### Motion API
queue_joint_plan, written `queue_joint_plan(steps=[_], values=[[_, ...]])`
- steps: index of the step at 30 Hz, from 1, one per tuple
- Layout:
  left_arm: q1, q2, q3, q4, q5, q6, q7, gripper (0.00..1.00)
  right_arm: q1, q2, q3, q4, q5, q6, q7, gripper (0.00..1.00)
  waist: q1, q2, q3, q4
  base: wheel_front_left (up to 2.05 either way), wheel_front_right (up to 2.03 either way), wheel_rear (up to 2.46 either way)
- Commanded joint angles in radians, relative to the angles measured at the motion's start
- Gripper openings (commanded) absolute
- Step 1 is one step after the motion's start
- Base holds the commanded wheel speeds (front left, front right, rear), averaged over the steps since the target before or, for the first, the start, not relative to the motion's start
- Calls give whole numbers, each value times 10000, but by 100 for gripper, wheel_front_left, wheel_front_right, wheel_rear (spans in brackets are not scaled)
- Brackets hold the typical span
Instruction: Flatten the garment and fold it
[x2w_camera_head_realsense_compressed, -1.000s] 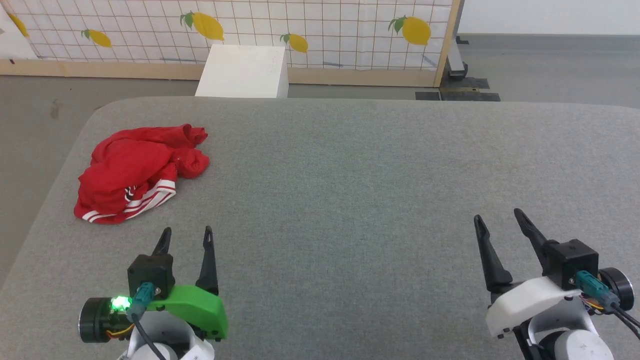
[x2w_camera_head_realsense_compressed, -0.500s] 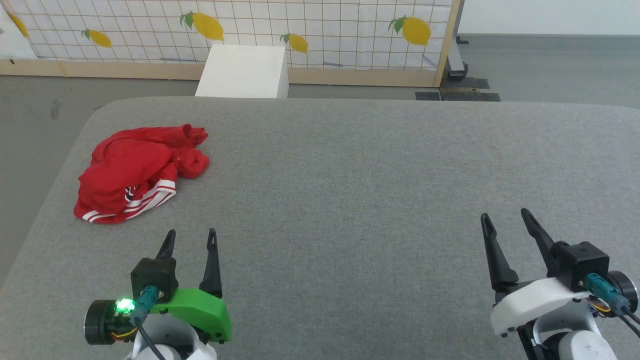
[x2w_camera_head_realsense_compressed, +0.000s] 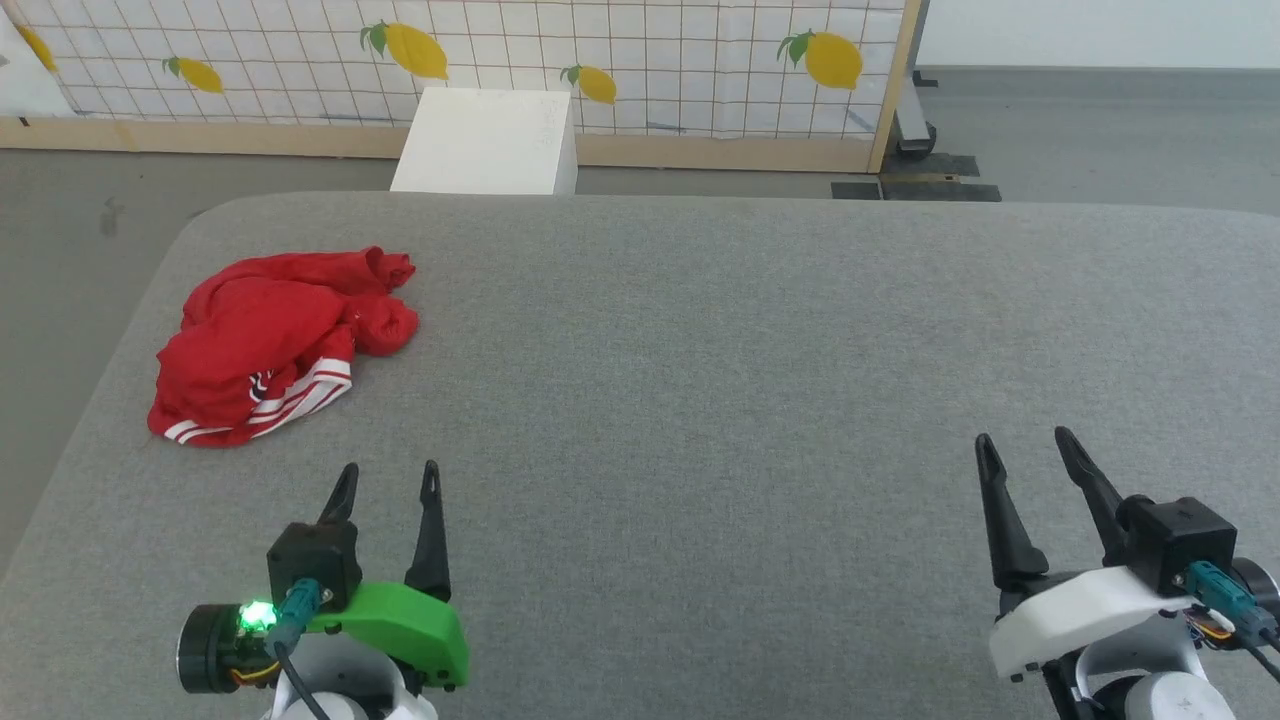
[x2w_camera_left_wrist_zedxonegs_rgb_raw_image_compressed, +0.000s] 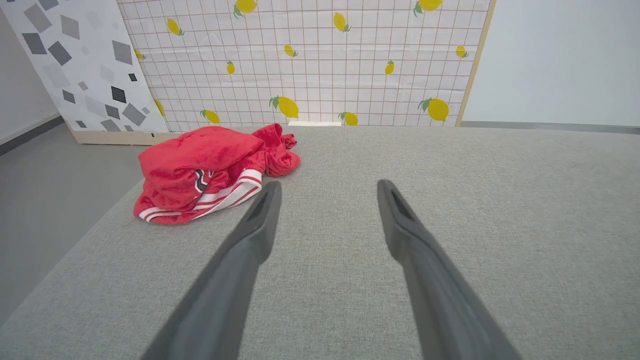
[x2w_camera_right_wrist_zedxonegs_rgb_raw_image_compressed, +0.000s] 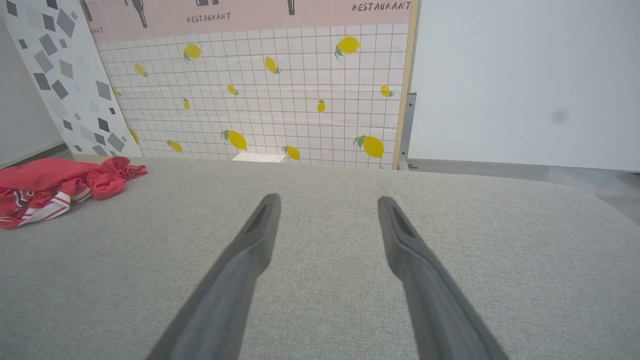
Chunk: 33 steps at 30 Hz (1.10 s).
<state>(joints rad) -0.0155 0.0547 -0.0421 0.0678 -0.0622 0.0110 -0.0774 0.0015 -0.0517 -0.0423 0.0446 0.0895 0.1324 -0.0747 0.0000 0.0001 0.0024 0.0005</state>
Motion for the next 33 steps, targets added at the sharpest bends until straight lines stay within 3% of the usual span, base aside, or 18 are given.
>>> queue_joint_plan(steps=[1,33], values=[[-84,-10,-23,72,-137,66,-116,100,114,5,-45,36,112,-6,-133,100,0,-1,10,2,0,0,0],[-251,-24,-255,716,-473,119,-793,100,224,9,-382,474,672,-10,-814,100,0,-1,41,20,0,0,0]])
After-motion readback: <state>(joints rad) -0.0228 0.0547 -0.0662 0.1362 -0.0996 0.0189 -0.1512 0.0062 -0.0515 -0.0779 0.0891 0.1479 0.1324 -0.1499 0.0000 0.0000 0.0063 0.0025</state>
